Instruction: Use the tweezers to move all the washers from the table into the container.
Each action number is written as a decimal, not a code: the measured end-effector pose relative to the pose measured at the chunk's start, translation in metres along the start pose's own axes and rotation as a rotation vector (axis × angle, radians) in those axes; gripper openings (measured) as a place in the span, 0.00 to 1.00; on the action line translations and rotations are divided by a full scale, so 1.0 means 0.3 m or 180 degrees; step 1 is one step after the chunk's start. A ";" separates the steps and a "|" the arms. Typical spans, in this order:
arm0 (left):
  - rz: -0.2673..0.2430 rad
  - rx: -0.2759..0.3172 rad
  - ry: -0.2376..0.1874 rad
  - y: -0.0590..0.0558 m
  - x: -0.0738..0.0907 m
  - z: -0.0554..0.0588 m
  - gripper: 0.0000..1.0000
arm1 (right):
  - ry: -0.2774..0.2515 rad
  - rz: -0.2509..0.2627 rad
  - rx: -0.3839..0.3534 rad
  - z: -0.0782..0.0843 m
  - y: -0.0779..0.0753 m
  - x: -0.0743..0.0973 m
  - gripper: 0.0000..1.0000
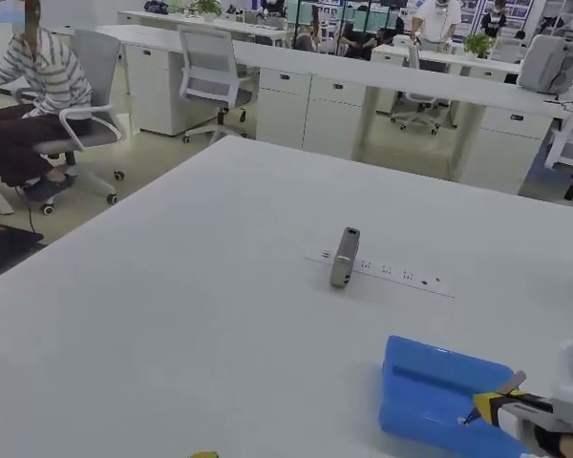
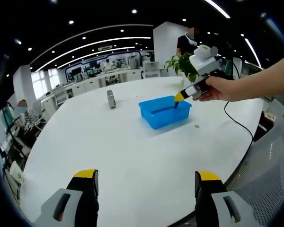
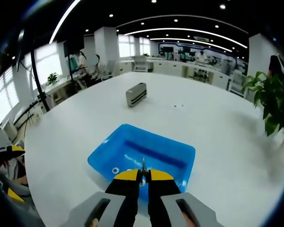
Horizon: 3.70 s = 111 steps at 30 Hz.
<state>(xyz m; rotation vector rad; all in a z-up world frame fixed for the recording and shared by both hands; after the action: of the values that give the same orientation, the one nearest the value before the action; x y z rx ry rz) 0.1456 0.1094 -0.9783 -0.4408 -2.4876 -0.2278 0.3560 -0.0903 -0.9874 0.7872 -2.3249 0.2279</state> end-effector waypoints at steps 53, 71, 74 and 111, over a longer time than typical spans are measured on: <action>-0.0028 0.0002 0.0011 0.004 0.001 0.003 0.85 | -0.0293 0.0008 -0.0044 -0.028 0.015 0.147 0.03; -0.0031 -0.0011 -0.0027 0.001 0.004 -0.002 0.85 | -0.0188 0.0101 -0.0240 0.132 0.032 0.241 0.03; -0.0034 -0.0016 -0.0024 0.001 0.005 -0.001 0.85 | -0.0132 0.0114 -0.0232 0.153 0.033 0.242 0.03; -0.0056 -0.0031 0.0013 0.005 0.002 0.003 0.84 | 0.0164 0.0200 -0.0180 0.249 0.021 0.186 0.02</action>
<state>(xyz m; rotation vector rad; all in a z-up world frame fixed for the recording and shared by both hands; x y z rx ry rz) 0.1453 0.1113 -0.9785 -0.4223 -2.4882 -0.2477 0.2786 -0.1383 -1.0084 0.6734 -2.2994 0.2065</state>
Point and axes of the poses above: the centre of the closed fingertips' face, and the gripper's own axes: x roughly backward along the fingers, y roughly to its left, z roughly out of its underside, the point moved 4 cm from there along x, roughly backward along the fingers
